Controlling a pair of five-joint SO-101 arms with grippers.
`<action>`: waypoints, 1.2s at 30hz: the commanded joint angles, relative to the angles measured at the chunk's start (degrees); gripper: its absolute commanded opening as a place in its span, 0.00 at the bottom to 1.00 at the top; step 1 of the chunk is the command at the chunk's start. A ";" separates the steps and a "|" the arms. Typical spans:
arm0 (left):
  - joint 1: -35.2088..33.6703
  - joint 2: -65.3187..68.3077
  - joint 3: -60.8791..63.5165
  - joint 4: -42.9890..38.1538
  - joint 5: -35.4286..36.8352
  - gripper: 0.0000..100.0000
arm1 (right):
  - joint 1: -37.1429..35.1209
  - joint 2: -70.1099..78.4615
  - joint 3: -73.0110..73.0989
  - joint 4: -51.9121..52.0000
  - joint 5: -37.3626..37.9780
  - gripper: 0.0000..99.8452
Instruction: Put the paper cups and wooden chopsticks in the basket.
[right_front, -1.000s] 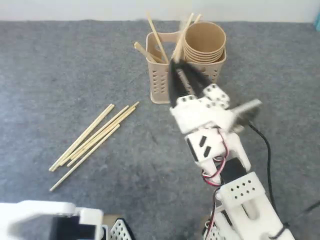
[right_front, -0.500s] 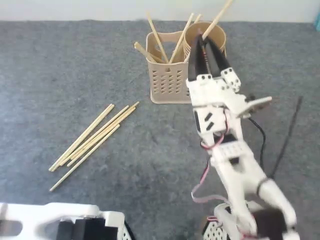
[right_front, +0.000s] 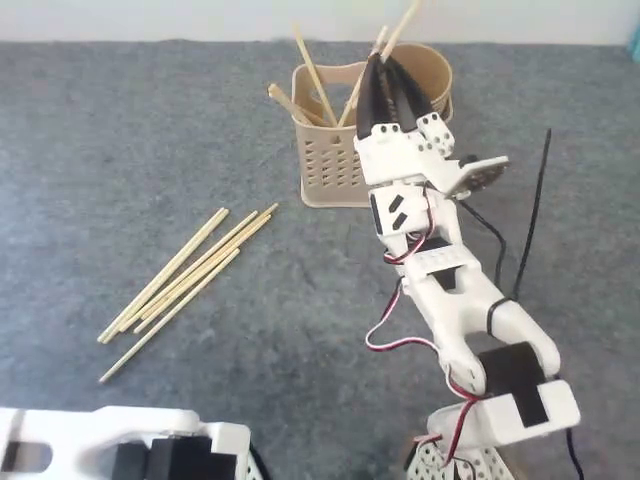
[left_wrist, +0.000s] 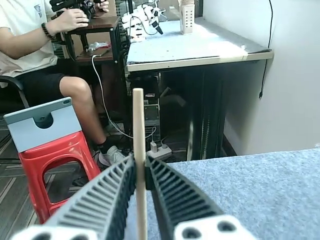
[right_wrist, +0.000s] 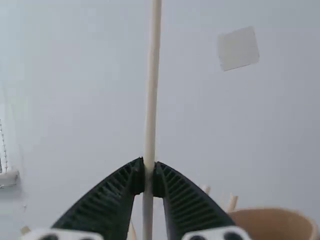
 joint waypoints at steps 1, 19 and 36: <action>0.00 -2.29 1.45 -5.36 0.62 0.01 | -0.48 0.04 -3.25 2.33 2.37 0.01; 0.09 -2.37 -0.40 -4.84 0.62 0.01 | -5.32 -1.71 4.13 -1.80 9.14 0.10; 18.90 -2.37 -37.85 47.21 0.70 0.01 | -9.89 -65.27 32.26 41.71 4.75 0.08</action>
